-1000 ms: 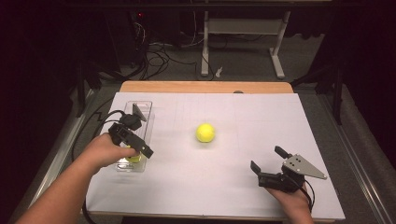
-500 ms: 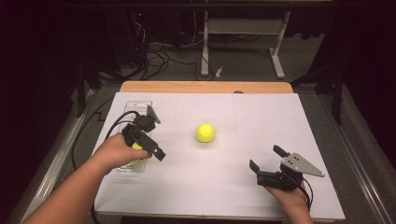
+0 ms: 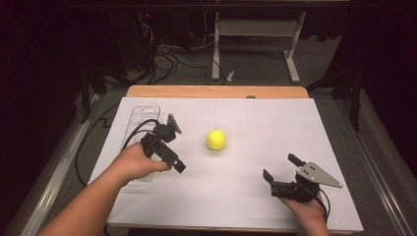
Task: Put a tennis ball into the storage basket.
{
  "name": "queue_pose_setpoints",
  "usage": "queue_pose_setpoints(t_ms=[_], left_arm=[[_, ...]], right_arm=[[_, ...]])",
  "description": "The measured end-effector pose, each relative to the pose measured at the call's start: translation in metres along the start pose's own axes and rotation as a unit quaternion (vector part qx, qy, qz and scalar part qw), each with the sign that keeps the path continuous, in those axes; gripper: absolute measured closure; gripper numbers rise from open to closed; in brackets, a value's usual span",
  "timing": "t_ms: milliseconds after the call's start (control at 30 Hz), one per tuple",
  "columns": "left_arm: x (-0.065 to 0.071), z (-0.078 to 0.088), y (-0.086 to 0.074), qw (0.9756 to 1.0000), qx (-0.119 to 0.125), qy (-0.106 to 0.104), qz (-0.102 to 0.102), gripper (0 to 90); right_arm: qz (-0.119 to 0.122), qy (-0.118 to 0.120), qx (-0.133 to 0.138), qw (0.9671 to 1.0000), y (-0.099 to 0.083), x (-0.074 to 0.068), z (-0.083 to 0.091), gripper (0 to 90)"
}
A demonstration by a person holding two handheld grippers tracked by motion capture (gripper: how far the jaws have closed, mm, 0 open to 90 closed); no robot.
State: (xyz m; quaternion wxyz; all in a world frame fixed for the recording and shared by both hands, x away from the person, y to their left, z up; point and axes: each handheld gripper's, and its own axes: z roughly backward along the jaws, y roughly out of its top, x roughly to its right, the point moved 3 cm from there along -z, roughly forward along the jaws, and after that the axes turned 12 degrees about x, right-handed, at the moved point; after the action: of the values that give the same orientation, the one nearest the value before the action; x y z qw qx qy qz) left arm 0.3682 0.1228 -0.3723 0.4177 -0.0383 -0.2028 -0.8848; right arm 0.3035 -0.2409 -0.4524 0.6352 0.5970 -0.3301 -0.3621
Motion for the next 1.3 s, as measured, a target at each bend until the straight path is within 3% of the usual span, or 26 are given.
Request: queue_pose_setpoints(t_ms=[367, 900, 1100, 1300], left_arm=[[0.024, -0.008, 0.02, 0.9997, -0.001, -0.008, -0.024, 0.7], [0.044, -0.023, 0.04, 0.9991, 0.005, -0.02, -0.036, 0.8], [0.043, -0.029, 0.046, 0.999, 0.012, -0.026, -0.033, 0.8], [0.038, -0.035, 0.05, 0.9994, 0.015, -0.018, -0.025, 0.8]], right_arm=[[0.001, -0.005, 0.003, 1.0, 0.001, 0.002, 0.004, 0.2], [-0.002, -0.008, 0.008, 0.9999, 0.003, 0.004, 0.008, 0.2], [-0.005, -0.009, 0.009, 0.9999, 0.002, 0.004, 0.009, 0.2], [-0.006, -0.011, 0.008, 0.9999, 0.002, 0.006, 0.01, 0.2]])
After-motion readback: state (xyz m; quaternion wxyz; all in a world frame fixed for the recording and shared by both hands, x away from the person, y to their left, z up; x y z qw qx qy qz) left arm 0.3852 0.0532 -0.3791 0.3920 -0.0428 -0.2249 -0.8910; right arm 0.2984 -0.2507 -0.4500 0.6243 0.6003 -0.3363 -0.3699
